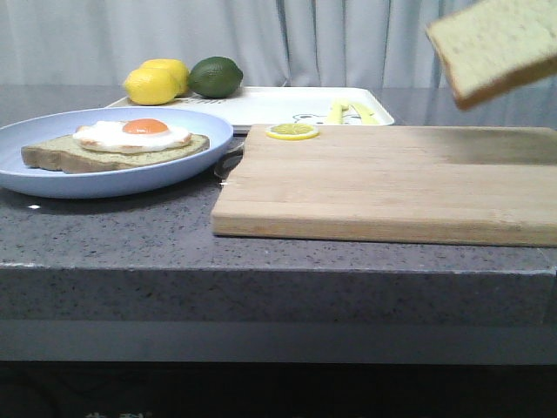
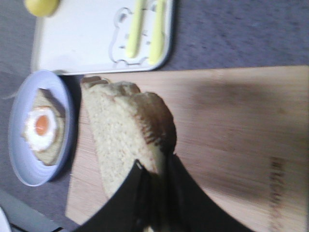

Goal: Place bread and move sandwich to tray
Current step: 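Lift the bread slice and carry it over the egg toast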

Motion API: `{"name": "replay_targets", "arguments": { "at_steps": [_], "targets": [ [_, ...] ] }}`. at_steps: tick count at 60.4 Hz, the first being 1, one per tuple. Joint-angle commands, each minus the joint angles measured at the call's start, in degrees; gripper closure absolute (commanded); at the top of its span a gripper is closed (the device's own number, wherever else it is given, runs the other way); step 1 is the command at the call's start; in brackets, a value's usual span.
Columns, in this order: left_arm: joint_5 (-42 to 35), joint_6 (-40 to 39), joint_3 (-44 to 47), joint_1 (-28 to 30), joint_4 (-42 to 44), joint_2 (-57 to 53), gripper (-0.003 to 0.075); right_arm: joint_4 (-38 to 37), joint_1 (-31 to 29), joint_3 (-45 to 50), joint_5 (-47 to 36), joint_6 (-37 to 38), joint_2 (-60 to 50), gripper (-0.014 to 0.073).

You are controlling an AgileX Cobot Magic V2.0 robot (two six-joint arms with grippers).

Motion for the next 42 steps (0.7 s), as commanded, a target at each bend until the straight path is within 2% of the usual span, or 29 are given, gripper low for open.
{"name": "replay_targets", "arguments": {
  "at_steps": [1, 12, 28, 35, 42],
  "targets": [
    [-4.6, -0.5, -2.3, -0.1, -0.2, 0.5, 0.01, 10.4, 2.6, -1.5, 0.8, -1.7, -2.2, 0.0669],
    [-4.6, -0.5, -2.3, -0.1, -0.2, 0.5, 0.01, 17.6, 15.1, 1.8, -7.1, -2.0, -2.2, 0.0669],
    [-4.6, -0.5, -2.3, -0.1, -0.2, 0.5, 0.01, 29.9, 37.6, 8.1, -31.1, -2.0, 0.1, 0.0669],
    [-4.6, -0.5, -2.3, -0.1, -0.2, 0.5, 0.01, 36.9, 44.2, 8.1, -38.5, -2.1, 3.3, 0.0669],
    [-4.6, -0.5, -2.3, -0.1, -0.2, 0.5, 0.01, 42.1, 48.1, 8.1, -44.3, -2.1, 6.9, 0.0669]
  ]
}}
